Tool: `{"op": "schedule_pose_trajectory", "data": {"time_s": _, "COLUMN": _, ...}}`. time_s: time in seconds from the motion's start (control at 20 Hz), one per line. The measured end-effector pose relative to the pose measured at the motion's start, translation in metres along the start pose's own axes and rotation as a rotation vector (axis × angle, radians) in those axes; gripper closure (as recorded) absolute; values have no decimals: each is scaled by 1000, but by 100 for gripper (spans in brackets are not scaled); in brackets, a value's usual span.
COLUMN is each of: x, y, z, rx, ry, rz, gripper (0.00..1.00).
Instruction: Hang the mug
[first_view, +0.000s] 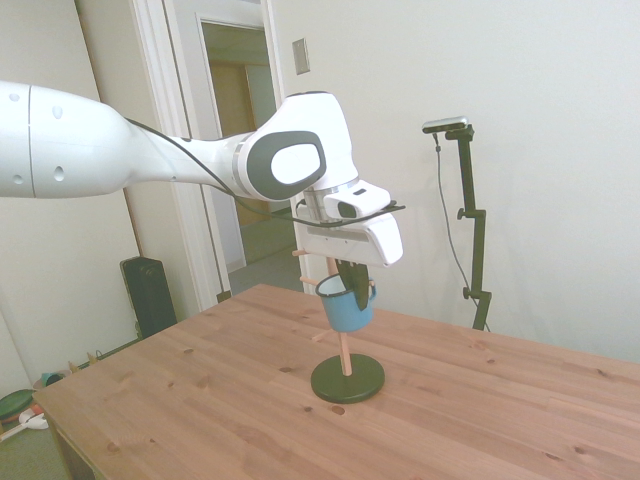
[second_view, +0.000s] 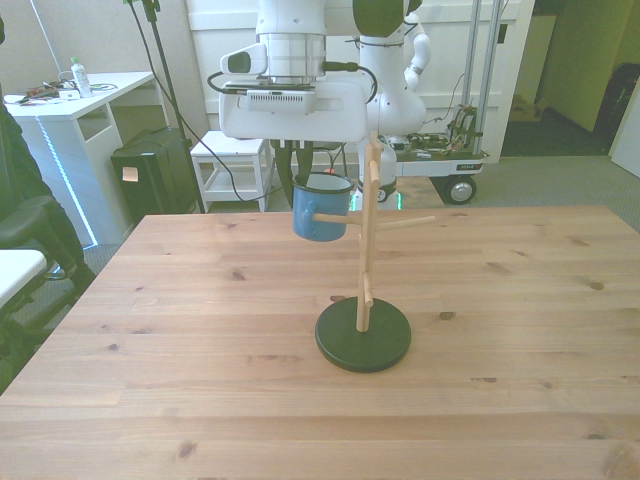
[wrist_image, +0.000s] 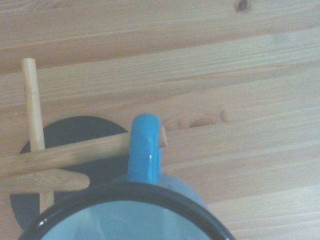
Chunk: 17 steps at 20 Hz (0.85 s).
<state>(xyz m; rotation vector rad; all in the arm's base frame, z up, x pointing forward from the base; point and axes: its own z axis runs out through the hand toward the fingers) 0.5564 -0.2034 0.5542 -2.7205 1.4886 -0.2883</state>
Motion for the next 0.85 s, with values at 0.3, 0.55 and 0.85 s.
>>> {"op": "schedule_pose_trajectory", "data": {"time_s": 0.3, "x": 0, "y": 29, "z": 8, "rx": 3, "ry": 0, "rz": 4, "gripper": 0}}
{"op": "schedule_pose_trajectory", "data": {"time_s": 0.55, "x": 8, "y": 67, "z": 29, "rx": -6, "ry": -3, "rz": 15, "gripper": 0}}
{"op": "schedule_pose_trajectory", "data": {"time_s": 0.85, "x": 8, "y": 94, "z": 38, "rx": -3, "ry": -1, "rz": 24, "gripper": 0}}
